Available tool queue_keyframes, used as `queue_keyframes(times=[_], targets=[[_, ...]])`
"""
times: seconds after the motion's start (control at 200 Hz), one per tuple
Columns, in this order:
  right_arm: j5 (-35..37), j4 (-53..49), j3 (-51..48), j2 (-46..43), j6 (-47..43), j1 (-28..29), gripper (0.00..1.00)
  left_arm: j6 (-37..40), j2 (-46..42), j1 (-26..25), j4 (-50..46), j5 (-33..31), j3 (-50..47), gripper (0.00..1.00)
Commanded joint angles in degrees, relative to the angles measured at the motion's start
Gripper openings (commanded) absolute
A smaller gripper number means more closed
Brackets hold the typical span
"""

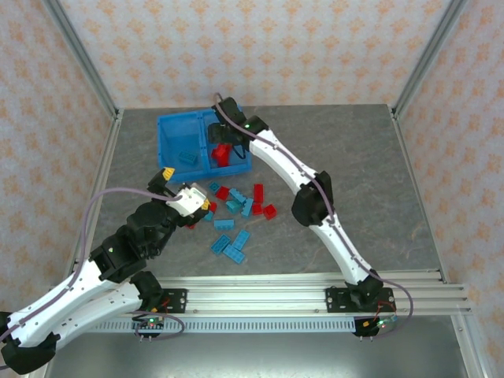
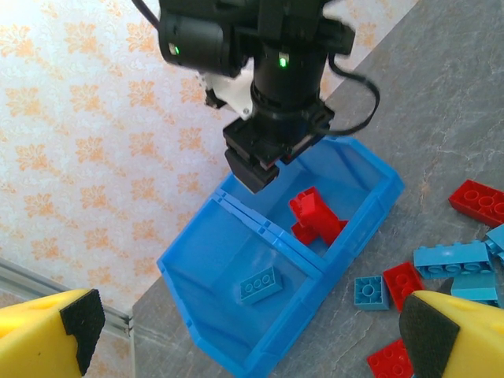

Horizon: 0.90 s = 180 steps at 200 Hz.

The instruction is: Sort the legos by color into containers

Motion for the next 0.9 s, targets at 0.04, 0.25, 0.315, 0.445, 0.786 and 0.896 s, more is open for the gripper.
queue_keyframes(times=[0.04,0.25,0.315,0.445,0.786,0.896], targets=[[2.1,-0.4,-25.9,-25.4,-1.9,1.9,0.58,-0.9,-0.2,0.7,-1.9,3.2,2.3,1.0],[-1.3,19.5,-79.6,-58.8,-0.3,3.9,0.84,1.0,2.7,0.7,-8.2,17.0,5.1,1.0],[-3.2,20.4,-87.2,-63.3,-0.8,4.2,0.9,3.3,4.6,0.7,-10.2,22.6,5.3,1.0],[-5.1,18.7,-93.6,-62.9,-2.1,4.2,0.95,7.1,11.0,0.6,-17.3,31.0,7.8,1.0],[1.5,18.5,-87.0,-47.7,-5.2,4.3,0.88,11.3,16.3,0.7,-21.0,41.2,7.8,1.0],[0.3,19.5,-85.7,-43.2,-5.1,4.3,0.77,11.9,15.9,0.7,-21.2,41.9,7.6,1.0]])
